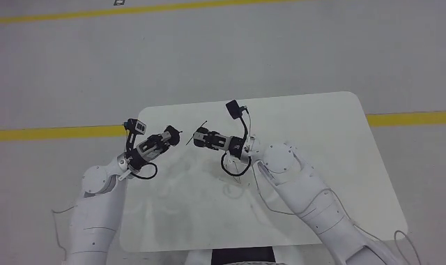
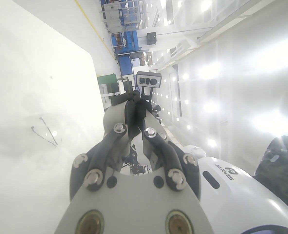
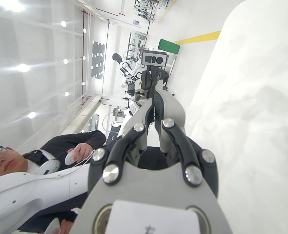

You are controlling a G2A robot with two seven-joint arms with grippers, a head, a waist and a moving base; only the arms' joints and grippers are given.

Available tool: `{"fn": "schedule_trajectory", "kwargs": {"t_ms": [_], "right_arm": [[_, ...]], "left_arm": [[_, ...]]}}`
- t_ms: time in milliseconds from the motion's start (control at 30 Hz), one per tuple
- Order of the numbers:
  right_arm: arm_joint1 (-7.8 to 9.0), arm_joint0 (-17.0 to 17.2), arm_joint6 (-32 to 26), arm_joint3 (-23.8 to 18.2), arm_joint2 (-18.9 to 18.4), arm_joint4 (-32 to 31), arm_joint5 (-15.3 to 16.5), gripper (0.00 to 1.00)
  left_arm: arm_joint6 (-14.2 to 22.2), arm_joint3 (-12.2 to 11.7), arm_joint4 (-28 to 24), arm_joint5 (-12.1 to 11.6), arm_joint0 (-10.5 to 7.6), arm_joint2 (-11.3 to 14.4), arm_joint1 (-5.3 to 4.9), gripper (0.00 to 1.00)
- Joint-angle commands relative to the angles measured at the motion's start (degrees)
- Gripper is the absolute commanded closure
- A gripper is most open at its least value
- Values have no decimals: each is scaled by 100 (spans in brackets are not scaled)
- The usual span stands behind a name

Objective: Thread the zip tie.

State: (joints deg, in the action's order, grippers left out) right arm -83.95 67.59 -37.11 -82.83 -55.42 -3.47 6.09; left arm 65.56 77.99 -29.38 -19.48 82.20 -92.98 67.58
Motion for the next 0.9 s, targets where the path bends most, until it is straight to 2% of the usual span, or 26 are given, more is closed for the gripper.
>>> {"fn": "schedule_trajectory", "kwargs": {"t_ms": [0, 200, 400, 733, 867], "right_arm": [[0, 0, 0, 0, 0, 0, 0, 100], [0, 0, 0, 0, 0, 0, 0, 100], [-5, -36, 618, -147, 6, -325, -149, 100], [-57, -121, 1161, -177, 242, -611, -185, 100], [-57, -121, 1161, -177, 242, -611, -185, 100]], "left_arm": [[0, 0, 0, 0, 0, 0, 0, 100], [0, 0, 0, 0, 0, 0, 0, 100], [0, 0, 0, 0, 0, 0, 0, 100], [0, 0, 0, 0, 0, 0, 0, 100], [0, 0, 0, 0, 0, 0, 0, 100]]}}
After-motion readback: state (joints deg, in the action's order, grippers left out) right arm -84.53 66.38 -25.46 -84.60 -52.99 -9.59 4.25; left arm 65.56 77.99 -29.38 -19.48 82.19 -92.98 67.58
